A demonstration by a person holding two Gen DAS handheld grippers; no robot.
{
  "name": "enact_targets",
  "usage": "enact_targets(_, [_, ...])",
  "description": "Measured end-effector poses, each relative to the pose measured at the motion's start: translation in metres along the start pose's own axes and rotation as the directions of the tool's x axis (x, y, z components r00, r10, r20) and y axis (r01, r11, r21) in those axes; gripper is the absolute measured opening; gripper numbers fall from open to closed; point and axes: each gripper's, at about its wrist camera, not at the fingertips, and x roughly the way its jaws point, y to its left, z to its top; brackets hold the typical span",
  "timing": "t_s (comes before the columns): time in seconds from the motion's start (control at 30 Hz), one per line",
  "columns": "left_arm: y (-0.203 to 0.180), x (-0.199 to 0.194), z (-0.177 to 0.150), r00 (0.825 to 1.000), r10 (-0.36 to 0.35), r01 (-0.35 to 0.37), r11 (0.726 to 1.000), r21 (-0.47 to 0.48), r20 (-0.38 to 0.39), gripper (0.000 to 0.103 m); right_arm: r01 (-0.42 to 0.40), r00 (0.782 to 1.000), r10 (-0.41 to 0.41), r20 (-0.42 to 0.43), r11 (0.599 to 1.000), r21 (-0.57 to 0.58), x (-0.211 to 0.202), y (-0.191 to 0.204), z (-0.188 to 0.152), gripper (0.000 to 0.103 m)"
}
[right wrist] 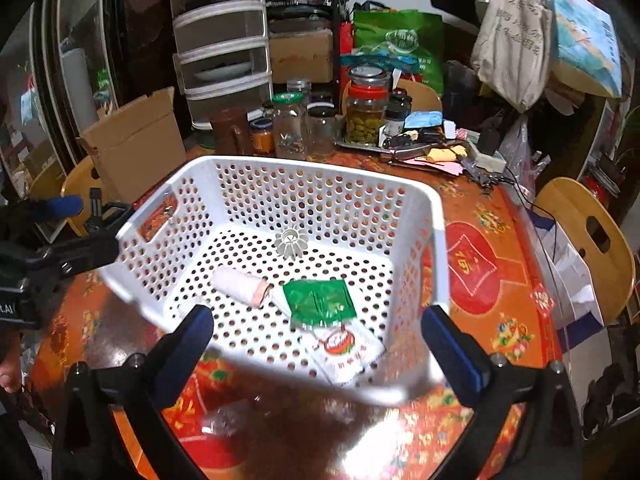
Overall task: Organize soft objects
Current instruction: 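Move the left tool to the black knit glove while the right tool approaches the clear plastic cup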
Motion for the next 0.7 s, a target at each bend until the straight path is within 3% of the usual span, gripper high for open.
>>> enact_targets(0.2, [0.022,-0.042,-0.091,0.998,0.025,-0.025,1.0,-0.009,0.055,0.103,-0.045,0.998,0.044,0.047,0.999,0.018,-0.035,0.001,-0.057,0.103])
enact_targets(0.43, [0.029,-0.021,-0.188,0.999,0.033,-0.031,0.998,-0.059,0.035,0.103,-0.139,0.99,0.139,0.013,0.99,-0.004,-0.026,0.036,-0.133,0.103])
enact_targets(0.53, [0.024,0.002,-0.203,1.0,0.013,-0.014,0.998,-0.056,-0.016,0.103,-0.155,0.988,0.155,-0.022,0.987,-0.039,-0.008,0.054,-0.146,0.101])
enact_targets(0.7, [0.01,0.021,-0.207,1.0,0.013,-0.013,1.0,-0.027,-0.028,0.097,-0.148,0.987,0.144,-0.069,0.987,-0.064,0.019,0.069,-0.147,0.085])
